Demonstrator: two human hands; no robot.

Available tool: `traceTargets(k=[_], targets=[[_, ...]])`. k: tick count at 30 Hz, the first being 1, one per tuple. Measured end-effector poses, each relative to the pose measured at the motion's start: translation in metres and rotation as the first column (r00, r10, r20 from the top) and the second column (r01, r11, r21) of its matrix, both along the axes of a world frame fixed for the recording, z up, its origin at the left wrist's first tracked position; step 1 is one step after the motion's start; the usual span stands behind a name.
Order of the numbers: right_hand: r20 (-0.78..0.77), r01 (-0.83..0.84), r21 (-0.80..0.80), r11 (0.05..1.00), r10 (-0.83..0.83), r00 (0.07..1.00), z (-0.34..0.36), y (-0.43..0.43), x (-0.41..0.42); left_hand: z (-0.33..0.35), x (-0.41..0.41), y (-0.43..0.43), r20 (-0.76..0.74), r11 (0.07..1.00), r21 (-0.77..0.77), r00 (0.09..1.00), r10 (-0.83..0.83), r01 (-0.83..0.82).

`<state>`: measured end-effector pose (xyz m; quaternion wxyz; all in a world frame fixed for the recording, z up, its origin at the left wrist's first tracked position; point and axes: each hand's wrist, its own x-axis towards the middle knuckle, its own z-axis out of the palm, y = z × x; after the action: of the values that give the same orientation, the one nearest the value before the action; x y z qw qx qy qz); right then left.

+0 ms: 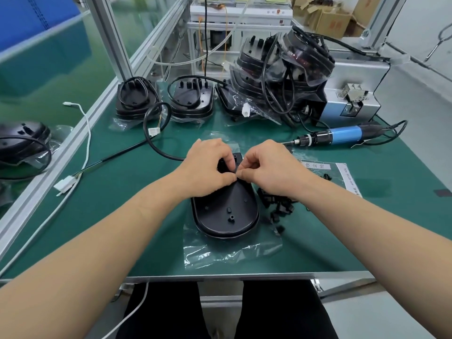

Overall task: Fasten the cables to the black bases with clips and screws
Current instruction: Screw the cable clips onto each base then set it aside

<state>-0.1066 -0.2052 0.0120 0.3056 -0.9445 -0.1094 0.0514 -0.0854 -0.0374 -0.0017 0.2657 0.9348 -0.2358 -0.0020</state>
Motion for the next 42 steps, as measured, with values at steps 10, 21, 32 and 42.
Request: traceTargets(k=[10, 21, 32, 42], targets=[[-0.061, 0.040, -0.015, 0.999, -0.040, 0.997, 0.006, 0.003, 0.001, 0.010, 0.000, -0.020, -0.142, 0.978, 0.121, 0.972, 0.189, -0.173], [-0.067, 0.073, 0.079, 0.994, -0.068, 0.995, -0.001, 0.000, 0.002, 0.014, 0.003, -0.018, -0.261, 0.981, 0.133, 0.950, 0.173, -0.142], [-0.092, 0.159, 0.197, 0.967, -0.143, 0.985, -0.014, -0.014, 0.009, 0.013, 0.004, -0.009, -0.342, 0.995, 0.071, 0.935, 0.093, -0.073], [-0.059, 0.133, 0.116, 0.984, -0.127, 0.990, -0.012, -0.008, 0.007, 0.014, 0.010, 0.006, -0.425, 0.995, -0.092, 0.905, -0.009, -0.033]])
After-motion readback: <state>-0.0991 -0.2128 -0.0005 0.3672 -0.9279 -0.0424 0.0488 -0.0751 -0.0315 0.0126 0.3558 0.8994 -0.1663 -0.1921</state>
